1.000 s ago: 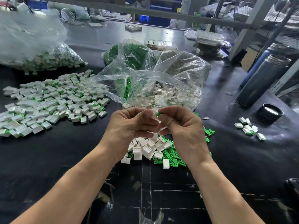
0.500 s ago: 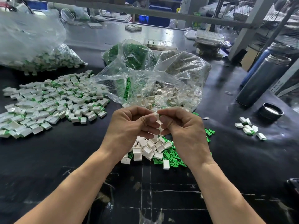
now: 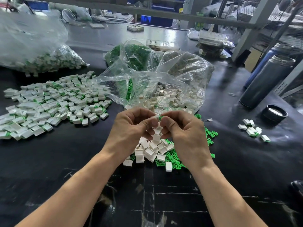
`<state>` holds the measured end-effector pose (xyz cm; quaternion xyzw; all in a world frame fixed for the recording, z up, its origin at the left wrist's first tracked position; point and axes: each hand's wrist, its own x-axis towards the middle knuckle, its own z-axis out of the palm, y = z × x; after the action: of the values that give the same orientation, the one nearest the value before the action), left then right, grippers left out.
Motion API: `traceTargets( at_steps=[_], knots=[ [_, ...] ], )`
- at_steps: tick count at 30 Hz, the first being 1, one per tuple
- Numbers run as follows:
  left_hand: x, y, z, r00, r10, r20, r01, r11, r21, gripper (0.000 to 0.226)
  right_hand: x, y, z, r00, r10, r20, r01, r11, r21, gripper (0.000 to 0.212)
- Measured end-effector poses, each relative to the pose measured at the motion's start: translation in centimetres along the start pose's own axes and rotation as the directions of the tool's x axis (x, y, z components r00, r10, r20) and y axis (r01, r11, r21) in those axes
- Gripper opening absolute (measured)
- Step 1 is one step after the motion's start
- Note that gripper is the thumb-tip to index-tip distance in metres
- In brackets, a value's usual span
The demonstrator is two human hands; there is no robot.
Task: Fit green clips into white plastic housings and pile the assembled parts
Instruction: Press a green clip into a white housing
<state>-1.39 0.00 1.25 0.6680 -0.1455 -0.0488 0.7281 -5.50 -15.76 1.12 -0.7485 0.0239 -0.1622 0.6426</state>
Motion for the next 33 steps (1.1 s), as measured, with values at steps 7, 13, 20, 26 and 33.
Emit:
traceTargets(
  at_steps=[7, 13, 20, 26, 33],
  knots=[
    [-0.1, -0.1, 0.3, 0.998, 0.062, -0.025, -0.060, 0.993, 0.101, 0.011, -0.3, 0.3, 0.4, 0.996, -0.088, -0.032, 0.082, 0.983, -0.165, 0.016],
    [-0.3, -0.4, 0.7, 0.997, 0.063, -0.047, -0.058, 0.993, 0.101, 0.014, -0.3, 0.3, 0.5, 0.998, -0.057, -0.038, 0.054, 0.995, -0.079, 0.019],
    [-0.2, -0.2, 0.9, 0.997, 0.012, -0.070, -0.014, 1.000, -0.026, 0.011, -0.4, 0.0, 0.5, 0.998, 0.003, -0.055, 0.008, 0.983, 0.186, 0.016],
    [-0.2, -0.4, 1.1, 0.997, 0.027, -0.079, -0.027, 1.000, -0.007, 0.006, 0.1, 0.0, 1.0, 0.984, 0.171, 0.052, -0.179, 0.942, 0.284, 0.048],
    [-0.5, -0.5, 2.2, 0.999, 0.036, -0.036, -0.036, 0.999, 0.007, 0.006, -0.1, -0.4, 1.3, 0.953, 0.299, 0.037, -0.299, 0.926, 0.231, 0.066]
  ],
)
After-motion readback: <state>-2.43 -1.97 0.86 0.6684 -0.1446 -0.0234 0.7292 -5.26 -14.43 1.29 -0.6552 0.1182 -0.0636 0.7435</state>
